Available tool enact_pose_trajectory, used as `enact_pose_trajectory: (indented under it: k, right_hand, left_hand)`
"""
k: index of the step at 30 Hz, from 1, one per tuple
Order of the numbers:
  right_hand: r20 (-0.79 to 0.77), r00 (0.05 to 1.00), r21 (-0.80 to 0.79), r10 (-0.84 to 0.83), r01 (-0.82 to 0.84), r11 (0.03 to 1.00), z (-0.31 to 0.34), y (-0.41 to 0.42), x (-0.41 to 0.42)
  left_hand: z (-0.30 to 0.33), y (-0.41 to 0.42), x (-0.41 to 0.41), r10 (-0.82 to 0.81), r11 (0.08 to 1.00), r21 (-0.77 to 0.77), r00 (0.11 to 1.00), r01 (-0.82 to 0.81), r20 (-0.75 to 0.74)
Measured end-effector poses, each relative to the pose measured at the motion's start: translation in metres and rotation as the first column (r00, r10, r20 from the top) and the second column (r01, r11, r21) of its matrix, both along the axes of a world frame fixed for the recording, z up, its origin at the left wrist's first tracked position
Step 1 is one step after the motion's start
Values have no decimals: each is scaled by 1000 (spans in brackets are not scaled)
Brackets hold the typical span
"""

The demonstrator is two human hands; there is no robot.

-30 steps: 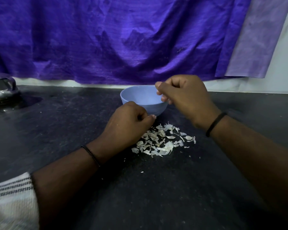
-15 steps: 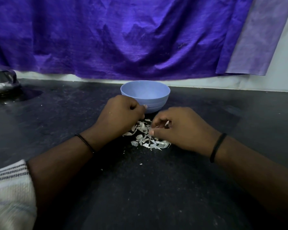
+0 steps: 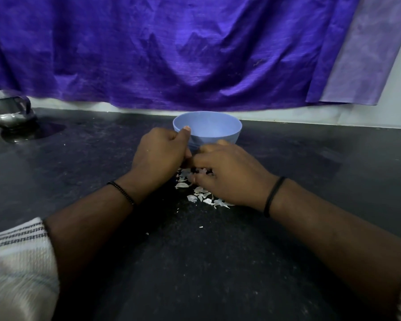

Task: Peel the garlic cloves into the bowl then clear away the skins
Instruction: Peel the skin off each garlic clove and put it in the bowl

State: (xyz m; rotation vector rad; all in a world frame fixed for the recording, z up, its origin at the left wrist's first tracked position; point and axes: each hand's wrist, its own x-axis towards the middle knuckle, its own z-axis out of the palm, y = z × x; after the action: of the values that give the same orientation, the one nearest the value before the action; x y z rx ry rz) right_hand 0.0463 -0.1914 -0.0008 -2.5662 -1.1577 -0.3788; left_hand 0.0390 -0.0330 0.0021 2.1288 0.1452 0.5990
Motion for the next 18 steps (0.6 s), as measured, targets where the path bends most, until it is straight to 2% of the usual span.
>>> enact_pose_trajectory:
  k: [3, 6, 12, 15, 18]
  right_hand:
    - [-98, 995, -39, 3, -7, 999, 1, -7, 1]
    - [-141, 988, 24, -56, 60, 998, 5, -24, 2]
    - [26, 990, 106, -139, 136, 985, 4, -21, -10]
    - [99, 990, 156, -99, 82, 984, -2, -4, -14]
    - [99, 994, 116, -48, 37, 993, -10, 11, -10]
  left_hand:
    - [0, 0, 0, 2, 1000, 14, 1000, -1, -14]
    - [1, -1, -2, -13, 999, 33, 1000, 14, -13]
    - [2, -1, -1, 9, 1000, 11, 1000, -9, 10]
    - [1, -1, 0, 30, 999, 13, 999, -31, 38]
    - [0, -1, 1, 31, 999, -10, 998, -30, 49]
